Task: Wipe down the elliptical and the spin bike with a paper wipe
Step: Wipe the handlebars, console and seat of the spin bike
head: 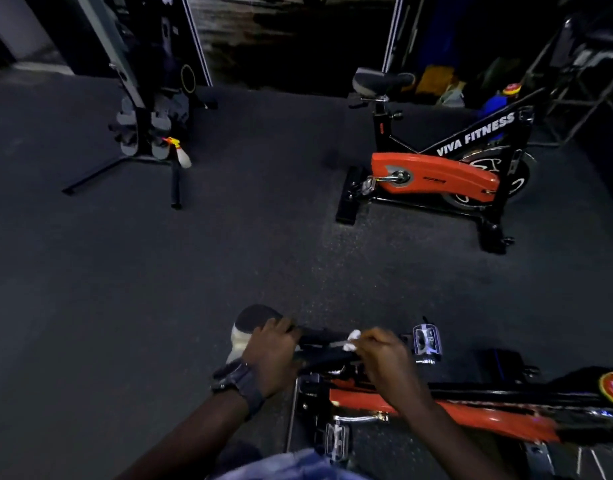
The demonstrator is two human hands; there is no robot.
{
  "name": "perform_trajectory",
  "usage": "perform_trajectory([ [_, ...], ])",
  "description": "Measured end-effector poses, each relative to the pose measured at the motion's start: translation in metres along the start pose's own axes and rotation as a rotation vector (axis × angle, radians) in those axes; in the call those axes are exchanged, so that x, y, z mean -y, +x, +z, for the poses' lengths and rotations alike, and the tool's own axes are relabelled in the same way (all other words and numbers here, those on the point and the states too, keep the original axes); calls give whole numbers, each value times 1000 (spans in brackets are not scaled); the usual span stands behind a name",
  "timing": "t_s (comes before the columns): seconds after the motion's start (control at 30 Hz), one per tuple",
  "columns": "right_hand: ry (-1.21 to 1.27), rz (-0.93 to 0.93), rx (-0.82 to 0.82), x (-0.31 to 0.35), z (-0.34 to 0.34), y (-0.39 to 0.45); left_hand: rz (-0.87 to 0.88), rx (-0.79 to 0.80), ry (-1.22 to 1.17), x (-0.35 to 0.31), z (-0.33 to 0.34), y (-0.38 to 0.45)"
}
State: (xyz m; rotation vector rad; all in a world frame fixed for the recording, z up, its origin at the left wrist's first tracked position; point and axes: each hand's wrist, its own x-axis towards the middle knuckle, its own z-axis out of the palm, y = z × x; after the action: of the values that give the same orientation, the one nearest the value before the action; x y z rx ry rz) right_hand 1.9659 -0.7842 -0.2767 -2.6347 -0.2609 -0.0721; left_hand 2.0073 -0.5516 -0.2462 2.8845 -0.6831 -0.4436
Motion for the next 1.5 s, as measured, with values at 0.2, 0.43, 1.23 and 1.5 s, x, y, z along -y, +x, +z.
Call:
perform_trajectory([
  [0.2, 1, -1, -74, 35, 18, 7, 87, 13, 52, 18, -1, 4],
  [0.43, 3, 335, -279, 46, 24, 4, 349, 28, -13, 56, 5, 19],
  [1.23, -70, 473, -327, 102, 52, -10, 654, 161, 43, 101, -4, 47],
  [1.5, -105, 500, -279, 95, 59, 17, 634, 204, -13, 108, -12, 49],
])
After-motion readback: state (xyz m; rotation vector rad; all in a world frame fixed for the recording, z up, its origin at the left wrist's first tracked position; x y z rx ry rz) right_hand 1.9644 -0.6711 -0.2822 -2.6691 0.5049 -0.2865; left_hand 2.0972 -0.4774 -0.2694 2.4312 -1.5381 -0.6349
